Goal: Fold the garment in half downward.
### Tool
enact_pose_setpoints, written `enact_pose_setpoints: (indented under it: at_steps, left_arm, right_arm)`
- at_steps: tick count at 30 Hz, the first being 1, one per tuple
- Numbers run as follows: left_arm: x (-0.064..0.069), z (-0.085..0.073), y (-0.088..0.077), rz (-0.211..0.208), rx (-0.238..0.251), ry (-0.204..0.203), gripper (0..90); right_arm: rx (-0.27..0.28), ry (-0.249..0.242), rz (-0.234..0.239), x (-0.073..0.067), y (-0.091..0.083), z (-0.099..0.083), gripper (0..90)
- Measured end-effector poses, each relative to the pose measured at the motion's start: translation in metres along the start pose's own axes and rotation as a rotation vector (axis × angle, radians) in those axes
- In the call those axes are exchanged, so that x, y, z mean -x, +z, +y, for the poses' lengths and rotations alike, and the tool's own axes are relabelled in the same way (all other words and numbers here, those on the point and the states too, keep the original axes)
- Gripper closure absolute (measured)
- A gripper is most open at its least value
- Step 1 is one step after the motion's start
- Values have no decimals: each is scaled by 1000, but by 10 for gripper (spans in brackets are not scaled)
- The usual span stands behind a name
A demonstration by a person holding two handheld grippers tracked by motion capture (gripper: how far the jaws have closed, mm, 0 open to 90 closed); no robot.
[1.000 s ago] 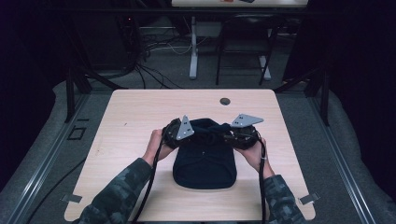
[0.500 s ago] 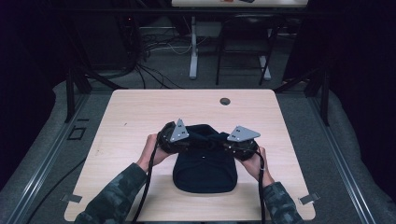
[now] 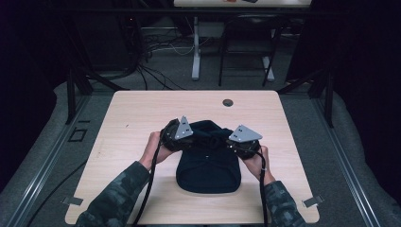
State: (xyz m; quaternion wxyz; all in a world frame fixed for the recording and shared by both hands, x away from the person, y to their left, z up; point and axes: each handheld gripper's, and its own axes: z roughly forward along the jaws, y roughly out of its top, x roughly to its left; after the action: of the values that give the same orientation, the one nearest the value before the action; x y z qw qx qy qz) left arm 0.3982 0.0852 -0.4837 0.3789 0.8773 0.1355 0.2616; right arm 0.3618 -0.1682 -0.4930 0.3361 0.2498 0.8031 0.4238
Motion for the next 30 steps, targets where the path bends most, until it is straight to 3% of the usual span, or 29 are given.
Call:
enact_pose_setpoints:
  at_steps: [1, 6, 9, 15, 21, 23, 25, 28, 29, 30]
  left_arm:
    - [2, -1, 0, 5, 2, -1, 494]
    - [11, -5, -1, 25, 19, 50, 692]
    - [14, -5, -1, 30, 14, 71, 713]
    - [21, -6, -1, 51, 14, 97, 697]
    - [25, -10, -2, 29, 5, 79, 639]
    - [27, -10, -2, 22, -5, 57, 500]
    - [28, -13, -5, 10, 5, 40, 453]
    - [30, -16, -6, 5, 5, 43, 472]
    - [32, -18, -6, 1, 0, 55, 579]
    - [32, -18, -6, 1, 0, 55, 617]
  right_arm:
    - [-5, -4, 3, -2, 0, -1, 738]
    - [-33, -6, 35, -6, -2, -7, 726]
    - [-53, -5, 49, -6, -3, -9, 718]
    - [-64, -4, 72, -7, -6, -12, 712]
    - [-68, -19, 82, -11, -9, -15, 714]
    - [-56, -27, 67, -13, -11, -15, 717]
    - [-50, -40, 59, -16, -13, -17, 719]
    - [-61, -51, 62, -18, -14, -18, 716]
    - [-76, -51, 69, -20, -14, -20, 705]
    - [-83, -49, 71, -20, -14, -20, 693]
